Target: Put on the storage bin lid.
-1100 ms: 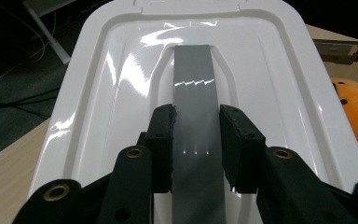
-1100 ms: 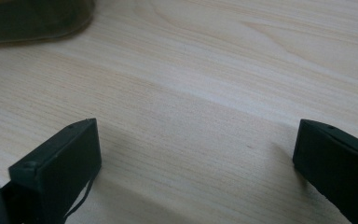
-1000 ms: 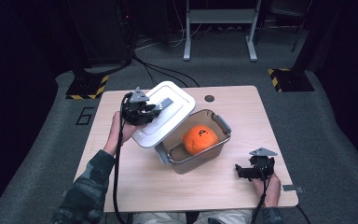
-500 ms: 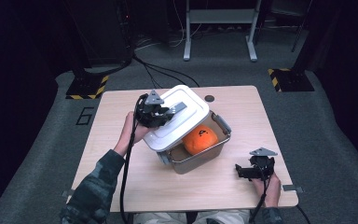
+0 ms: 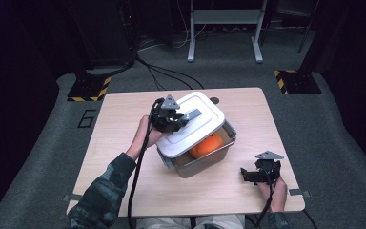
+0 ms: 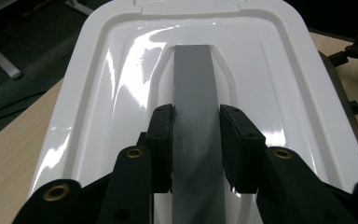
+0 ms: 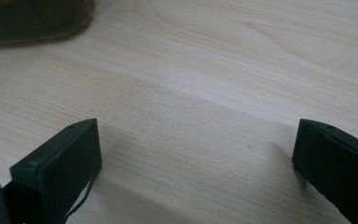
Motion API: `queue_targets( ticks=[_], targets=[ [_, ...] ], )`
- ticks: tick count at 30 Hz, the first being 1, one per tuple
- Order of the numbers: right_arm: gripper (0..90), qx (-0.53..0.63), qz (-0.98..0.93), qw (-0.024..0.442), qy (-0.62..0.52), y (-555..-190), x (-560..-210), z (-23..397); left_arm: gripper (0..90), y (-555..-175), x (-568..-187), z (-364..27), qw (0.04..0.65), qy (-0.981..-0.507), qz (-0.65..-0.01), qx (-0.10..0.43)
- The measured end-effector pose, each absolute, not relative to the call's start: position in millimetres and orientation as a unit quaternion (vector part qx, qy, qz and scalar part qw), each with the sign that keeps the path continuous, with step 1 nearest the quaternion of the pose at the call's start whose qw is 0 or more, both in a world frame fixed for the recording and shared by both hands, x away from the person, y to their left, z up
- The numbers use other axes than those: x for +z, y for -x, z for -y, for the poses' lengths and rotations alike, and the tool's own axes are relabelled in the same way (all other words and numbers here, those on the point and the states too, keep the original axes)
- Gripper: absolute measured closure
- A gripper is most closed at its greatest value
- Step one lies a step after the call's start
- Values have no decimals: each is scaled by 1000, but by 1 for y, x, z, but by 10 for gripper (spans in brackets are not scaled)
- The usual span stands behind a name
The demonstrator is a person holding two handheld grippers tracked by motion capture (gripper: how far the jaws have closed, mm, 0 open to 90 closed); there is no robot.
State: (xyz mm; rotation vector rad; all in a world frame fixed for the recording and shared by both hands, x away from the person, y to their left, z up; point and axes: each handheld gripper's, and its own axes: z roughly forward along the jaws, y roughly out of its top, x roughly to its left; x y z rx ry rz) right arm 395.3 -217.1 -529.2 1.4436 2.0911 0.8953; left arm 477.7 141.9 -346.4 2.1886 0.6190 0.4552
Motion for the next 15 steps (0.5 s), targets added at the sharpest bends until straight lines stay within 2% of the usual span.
queue_targets(
  ticks=[15],
  targets=[
    [4, 324, -756, 222, -524, -395, -529, 217, 665, -474, -369, -114, 382, -885, -223, 149]
  ],
)
